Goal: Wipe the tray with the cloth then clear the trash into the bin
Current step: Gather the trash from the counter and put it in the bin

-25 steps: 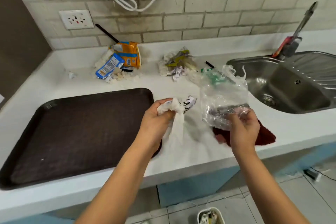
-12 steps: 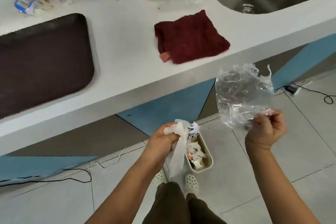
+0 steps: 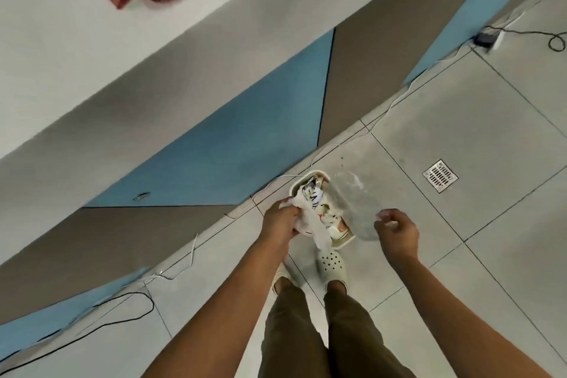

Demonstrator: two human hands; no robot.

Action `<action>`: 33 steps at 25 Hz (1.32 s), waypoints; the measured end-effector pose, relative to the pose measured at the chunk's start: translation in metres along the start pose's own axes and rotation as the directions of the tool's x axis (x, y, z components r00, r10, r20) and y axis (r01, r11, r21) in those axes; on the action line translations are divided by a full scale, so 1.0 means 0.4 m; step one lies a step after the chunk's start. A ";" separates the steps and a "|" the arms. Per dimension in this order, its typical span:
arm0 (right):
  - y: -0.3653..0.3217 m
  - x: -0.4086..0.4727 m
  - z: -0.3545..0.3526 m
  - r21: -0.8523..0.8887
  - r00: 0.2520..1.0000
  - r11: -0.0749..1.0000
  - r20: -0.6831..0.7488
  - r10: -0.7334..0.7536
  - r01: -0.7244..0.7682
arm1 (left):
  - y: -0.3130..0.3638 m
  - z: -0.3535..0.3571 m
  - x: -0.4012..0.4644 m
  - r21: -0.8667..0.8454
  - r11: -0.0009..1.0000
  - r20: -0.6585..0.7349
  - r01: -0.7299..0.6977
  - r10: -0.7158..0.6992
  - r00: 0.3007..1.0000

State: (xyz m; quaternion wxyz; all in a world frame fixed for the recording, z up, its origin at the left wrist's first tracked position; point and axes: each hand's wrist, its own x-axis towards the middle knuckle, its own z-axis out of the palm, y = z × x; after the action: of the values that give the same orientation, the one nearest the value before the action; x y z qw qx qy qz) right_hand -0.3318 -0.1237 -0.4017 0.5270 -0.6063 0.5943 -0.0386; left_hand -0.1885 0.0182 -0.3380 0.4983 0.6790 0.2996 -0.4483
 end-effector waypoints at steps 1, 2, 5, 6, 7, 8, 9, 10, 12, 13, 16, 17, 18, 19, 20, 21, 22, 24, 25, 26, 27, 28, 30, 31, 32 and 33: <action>0.038 0.022 0.020 -0.057 0.999 0.997 0.000 0.046 -0.046 | -0.012 0.007 0.046 0.016 1.000 0.007 0.006 -0.006 1.000; 0.069 0.042 0.038 -0.090 0.996 0.992 0.010 0.084 -0.083 | -0.027 0.017 0.089 0.027 1.000 0.012 0.012 -0.012 1.000; 0.133 0.087 0.079 -0.149 0.986 0.980 0.081 0.144 -0.131 | -0.065 0.045 0.170 0.029 0.999 0.051 0.037 -0.039 0.998; 0.153 0.099 0.094 -0.157 0.984 0.979 0.096 0.150 -0.133 | -0.078 0.057 0.195 0.046 0.998 0.064 0.037 -0.040 0.997; 0.170 0.111 0.109 -0.161 0.984 0.979 0.106 0.147 -0.128 | -0.089 0.067 0.219 0.057 0.998 0.070 0.036 -0.040 0.997; 0.184 0.122 0.122 -0.178 0.983 0.976 0.114 0.144 -0.123 | -0.099 0.076 0.244 0.051 0.998 0.067 0.043 -0.047 0.997; 0.195 0.134 0.136 -0.201 0.982 0.973 0.123 0.142 -0.116 | -0.109 0.084 0.269 0.041 0.998 0.060 0.054 -0.056 0.997; 0.205 0.146 0.148 -0.231 0.981 0.967 0.134 0.143 -0.109 | -0.117 0.092 0.291 0.037 0.997 0.051 0.060 -0.062 0.997; 0.215 0.171 0.170 -0.300 0.976 0.950 0.165 0.141 -0.086 | -0.128 0.113 0.332 0.057 0.997 0.033 0.060 -0.062 0.998; 0.214 0.183 0.181 -0.344 0.975 0.937 0.183 0.127 -0.057 | -0.130 0.123 0.351 0.060 0.996 0.024 0.058 -0.059 0.998; 0.218 0.221 0.215 -0.481 0.950 0.874 0.299 0.088 0.071 | -0.123 0.151 0.412 0.129 0.990 0.004 0.055 -0.056 0.998; 0.223 0.235 0.223 -0.502 0.932 0.861 0.345 0.114 0.081 | -0.122 0.155 0.435 0.199 0.978 0.039 0.065 -0.074 0.996; 0.227 0.248 0.228 -0.513 0.914 0.857 0.369 0.168 0.050 | -0.123 0.154 0.456 0.291 0.953 0.088 0.083 -0.113 0.990; 0.232 0.259 0.229 -0.522 0.903 0.853 0.363 0.228 -0.005 | -0.126 0.152 0.470 0.382 0.918 0.123 0.102 -0.160 0.979; 0.238 0.266 0.226 -0.528 0.899 0.847 0.340 0.275 -0.059 | -0.131 0.147 0.476 0.442 0.889 0.127 0.116 -0.190 0.974; 0.246 0.269 0.218 -0.528 0.898 0.843 0.314 0.308 -0.104 | -0.137 0.139 0.479 0.470 0.874 0.104 0.125 -0.196 0.975; 0.255 0.268 0.206 -0.528 0.900 0.839 0.291 0.325 -0.132 | -0.145 0.130 0.477 0.478 0.868 0.069 0.131 -0.186 0.980; 0.278 0.257 0.183 -0.532 0.912 0.836 0.260 0.315 -0.137 | -0.168 0.107 0.472 0.476 0.868 0.003 0.140 -0.161 0.987; 0.289 0.250 0.173 -0.536 0.914 0.833 0.258 0.314 -0.135 | -0.179 0.095 0.471 0.478 0.866 -0.013 0.144 -0.156 0.988; 0.296 0.240 0.165 -0.542 0.909 0.829 0.262 0.324 -0.139 | -0.187 0.084 0.466 0.480 0.865 -0.022 0.145 -0.153 0.988; 0.301 0.231 0.159 -0.553 0.904 0.821 0.266 0.336 -0.142 | -0.191 0.074 0.463 0.480 0.865 -0.025 0.144 -0.151 0.988; 0.302 0.223 0.156 -0.566 0.899 0.812 0.270 0.346 -0.143 | -0.192 0.065 0.456 0.476 0.868 -0.023 0.141 -0.148 0.989; 0.293 0.205 0.154 -0.579 0.892 0.805 0.287 0.349 -0.128 | -0.179 0.050 0.430 0.466 0.877 -0.003 0.115 -0.128 0.992; 0.278 0.192 0.155 -0.575 0.891 0.810 0.299 0.342 -0.119 | -0.165 0.041 0.407 0.466 0.880 0.015 0.090 -0.110 0.994; 0.255 0.179 0.156 -0.564 0.890 0.819 0.312 0.331 -0.107 | -0.149 0.031 0.380 0.468 0.881 0.030 0.065 -0.090 0.996; 0.228 0.163 0.156 -0.551 0.889 0.830 0.331 0.316 -0.090 | -0.133 0.021 0.348 0.473 0.880 0.041 0.048 -0.076 0.996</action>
State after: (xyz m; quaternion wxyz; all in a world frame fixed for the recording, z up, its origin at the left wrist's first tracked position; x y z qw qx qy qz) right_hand -0.3329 -0.1125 -0.5297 0.4562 -0.6520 0.5209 0.3089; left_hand -0.1784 0.0220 -0.4869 0.3120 0.7565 0.1884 -0.5430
